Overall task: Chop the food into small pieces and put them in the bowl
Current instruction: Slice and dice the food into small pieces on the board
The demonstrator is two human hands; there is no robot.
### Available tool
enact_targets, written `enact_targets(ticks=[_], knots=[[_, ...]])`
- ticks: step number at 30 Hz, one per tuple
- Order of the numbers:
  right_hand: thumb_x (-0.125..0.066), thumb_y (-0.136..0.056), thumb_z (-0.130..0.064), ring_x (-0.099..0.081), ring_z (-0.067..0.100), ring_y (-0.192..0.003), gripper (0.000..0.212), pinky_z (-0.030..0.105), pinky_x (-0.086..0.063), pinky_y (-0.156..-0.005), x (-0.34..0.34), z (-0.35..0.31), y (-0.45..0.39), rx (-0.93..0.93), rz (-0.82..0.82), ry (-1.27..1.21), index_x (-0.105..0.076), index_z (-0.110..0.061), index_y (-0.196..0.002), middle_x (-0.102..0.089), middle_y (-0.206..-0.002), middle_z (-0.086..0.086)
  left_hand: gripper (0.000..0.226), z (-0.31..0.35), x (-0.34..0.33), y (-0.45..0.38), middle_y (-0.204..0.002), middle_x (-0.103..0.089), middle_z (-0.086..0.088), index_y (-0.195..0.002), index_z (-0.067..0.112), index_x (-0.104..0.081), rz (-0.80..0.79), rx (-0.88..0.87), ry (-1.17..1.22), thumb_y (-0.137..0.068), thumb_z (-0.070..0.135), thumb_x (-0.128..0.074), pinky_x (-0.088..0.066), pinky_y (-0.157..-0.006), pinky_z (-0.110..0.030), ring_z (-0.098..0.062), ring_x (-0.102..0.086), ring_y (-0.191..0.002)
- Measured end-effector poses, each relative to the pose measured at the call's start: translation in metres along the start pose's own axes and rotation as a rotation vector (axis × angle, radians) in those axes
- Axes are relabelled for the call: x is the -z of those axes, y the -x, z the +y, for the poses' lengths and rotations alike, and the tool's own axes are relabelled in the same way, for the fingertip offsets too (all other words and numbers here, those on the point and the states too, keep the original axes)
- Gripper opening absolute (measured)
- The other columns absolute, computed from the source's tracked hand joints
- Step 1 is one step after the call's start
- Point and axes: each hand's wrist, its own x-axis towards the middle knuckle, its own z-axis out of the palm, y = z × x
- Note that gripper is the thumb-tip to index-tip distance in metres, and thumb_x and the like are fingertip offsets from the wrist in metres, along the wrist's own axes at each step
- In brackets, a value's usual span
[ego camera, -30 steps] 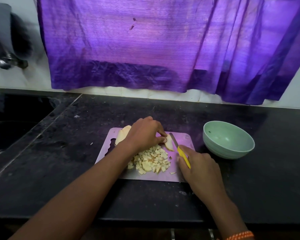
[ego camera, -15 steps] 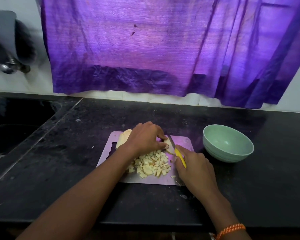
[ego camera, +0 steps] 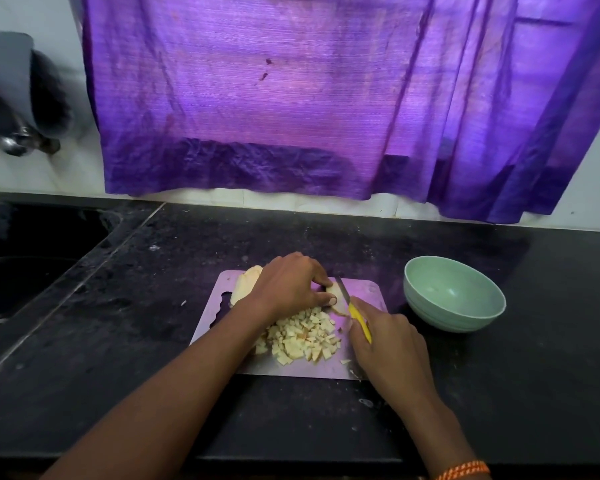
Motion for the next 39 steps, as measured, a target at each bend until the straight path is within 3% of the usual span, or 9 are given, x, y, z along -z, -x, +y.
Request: enact_targets(ticks=[6, 10, 15, 17, 20, 22, 32, 36, 39], knots=[[-0.04, -0.105, -0.039, -0.049, 0.021, -0.074, 0.039, 0.033, -0.033, -0.065, 0.001, -0.001, -0.001, -0.002, -0.005, 0.025, -0.048, -0.041, -0.144, -0.066, -0.096, 0.0, 0.044, 0.0, -0.002, -0.002, -0.124, -0.075, 0.018, -0.121, 0.033, -0.081, 0.012, 0.006, -0.037, -0.088, 0.06, -0.079, -0.056, -0.078, -0.031, -0.006, -0.066, -0.103], [-0.038, -0.105, -0.04, -0.063, 0.022, -0.088, 0.043, 0.032, -0.036, -0.065, -0.004, -0.002, -0.003, 0.019, -0.035, 0.06, -0.045, -0.04, -0.147, -0.068, -0.104, 0.001, 0.044, -0.001, -0.005, -0.002, -0.122, -0.076, 0.017, -0.119, 0.033, -0.082, 0.023, 0.023, -0.054, -0.086, 0.063, -0.079, -0.06, -0.08, -0.036, -0.006, -0.069, -0.101], [-0.039, -0.105, -0.041, -0.065, 0.027, -0.092, 0.037, 0.037, -0.04, -0.068, -0.005, -0.002, 0.001, 0.032, -0.039, 0.062, -0.05, -0.038, -0.14, -0.069, -0.104, 0.002, 0.043, 0.001, -0.006, -0.003, -0.121, -0.077, 0.017, -0.117, 0.033, -0.082, 0.021, 0.028, -0.095, -0.087, 0.064, -0.077, -0.06, -0.081, -0.038, -0.008, -0.07, -0.099], [-0.039, -0.105, -0.043, -0.065, 0.025, -0.094, 0.04, 0.036, -0.037, -0.068, -0.003, -0.001, 0.009, 0.011, -0.047, 0.051, -0.048, -0.04, -0.144, -0.069, -0.105, 0.002, 0.043, 0.002, -0.006, -0.003, -0.12, -0.077, 0.018, -0.117, 0.033, -0.082, 0.023, 0.028, -0.101, -0.087, 0.064, -0.077, -0.061, -0.08, -0.038, -0.007, -0.071, -0.098], [-0.039, -0.105, -0.046, -0.064, 0.025, -0.099, 0.047, 0.037, -0.044, -0.077, 0.003, 0.002, 0.021, -0.023, -0.063, 0.024, -0.041, -0.044, -0.152, -0.068, -0.108, 0.002, 0.043, 0.002, -0.005, -0.002, -0.12, -0.077, 0.019, -0.115, 0.032, -0.083, 0.031, 0.03, -0.108, -0.087, 0.065, -0.077, -0.061, -0.079, -0.038, -0.007, -0.071, -0.097], [-0.039, -0.105, -0.046, -0.063, 0.023, -0.098, 0.049, 0.037, -0.049, -0.081, 0.007, 0.002, 0.031, -0.027, -0.076, 0.016, -0.037, -0.045, -0.154, -0.067, -0.108, 0.0, 0.044, 0.001, -0.005, -0.002, -0.119, -0.077, 0.019, -0.116, 0.032, -0.083, 0.032, 0.029, -0.114, -0.087, 0.065, -0.076, -0.061, -0.078, -0.037, -0.007, -0.071, -0.097], [-0.039, -0.103, -0.052, -0.064, 0.018, -0.09, 0.046, 0.035, -0.049, -0.074, 0.019, 0.008, 0.069, -0.027, -0.086, 0.008, -0.039, -0.05, -0.149, -0.067, -0.096, -0.003, 0.044, 0.002, -0.004, -0.001, -0.118, -0.078, 0.018, -0.117, 0.033, -0.082, 0.046, 0.041, -0.149, -0.09, 0.066, -0.073, -0.06, -0.078, -0.036, -0.009, -0.071, -0.102], [-0.05, -0.1, -0.047, -0.065, 0.021, -0.084, 0.045, 0.037, -0.049, -0.068, 0.017, 0.009, 0.06, -0.018, 0.036, -0.085, -0.051, -0.045, -0.145, -0.072, -0.09, -0.001, 0.043, 0.004, -0.003, -0.001, -0.113, -0.079, 0.016, -0.114, 0.032, -0.083, 0.063, 0.04, -0.171, -0.089, 0.066, -0.074, -0.06, -0.079, -0.036, -0.01, -0.071, -0.1], [-0.054, -0.099, -0.041, -0.066, 0.025, -0.085, 0.048, 0.039, -0.053, -0.071, 0.007, 0.009, 0.038, -0.047, 0.096, -0.133, -0.053, -0.04, -0.147, -0.074, -0.094, 0.003, 0.042, 0.005, -0.002, -0.001, -0.114, -0.079, 0.015, -0.113, 0.032, -0.084, 0.057, 0.038, -0.156, -0.089, 0.064, -0.075, -0.06, -0.08, -0.036, -0.009, -0.071, -0.097]])
